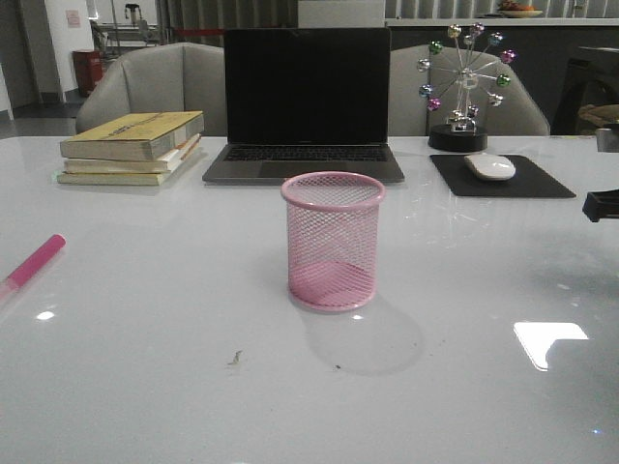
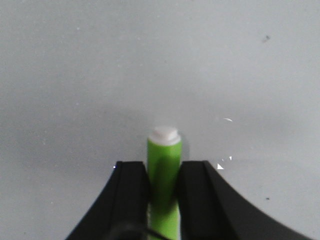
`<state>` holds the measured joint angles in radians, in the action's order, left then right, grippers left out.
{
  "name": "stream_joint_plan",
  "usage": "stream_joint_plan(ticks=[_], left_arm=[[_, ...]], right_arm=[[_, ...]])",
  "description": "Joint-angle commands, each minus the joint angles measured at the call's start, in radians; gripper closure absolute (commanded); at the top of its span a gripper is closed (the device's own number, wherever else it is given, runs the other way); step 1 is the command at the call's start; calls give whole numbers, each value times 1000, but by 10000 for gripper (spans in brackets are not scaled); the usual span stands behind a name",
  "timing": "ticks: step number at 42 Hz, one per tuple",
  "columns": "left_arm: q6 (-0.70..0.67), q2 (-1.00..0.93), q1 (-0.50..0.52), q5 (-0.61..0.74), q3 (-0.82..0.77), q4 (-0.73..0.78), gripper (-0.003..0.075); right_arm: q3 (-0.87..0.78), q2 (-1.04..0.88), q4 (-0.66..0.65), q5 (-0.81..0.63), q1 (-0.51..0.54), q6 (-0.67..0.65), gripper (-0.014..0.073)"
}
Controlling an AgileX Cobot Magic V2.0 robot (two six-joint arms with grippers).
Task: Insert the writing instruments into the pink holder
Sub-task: 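Lift the green marker with the right gripper over the pink holder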
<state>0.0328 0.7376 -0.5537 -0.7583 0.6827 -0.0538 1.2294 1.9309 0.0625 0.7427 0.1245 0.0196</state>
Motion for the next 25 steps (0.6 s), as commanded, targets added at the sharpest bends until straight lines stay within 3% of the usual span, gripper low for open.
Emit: stream_joint_plan(ticks=[1, 10, 25], left_arm=[[-1, 0, -7, 70, 27, -10, 138], [-1, 0, -7, 70, 27, -10, 138], [-1, 0, -7, 70, 27, -10, 138]], right_arm=[[24, -46, 4, -2, 5, 7, 454], [-23, -173, 7, -81, -14, 7, 457], [-362, -667, 12, -689, -222, 7, 458]])
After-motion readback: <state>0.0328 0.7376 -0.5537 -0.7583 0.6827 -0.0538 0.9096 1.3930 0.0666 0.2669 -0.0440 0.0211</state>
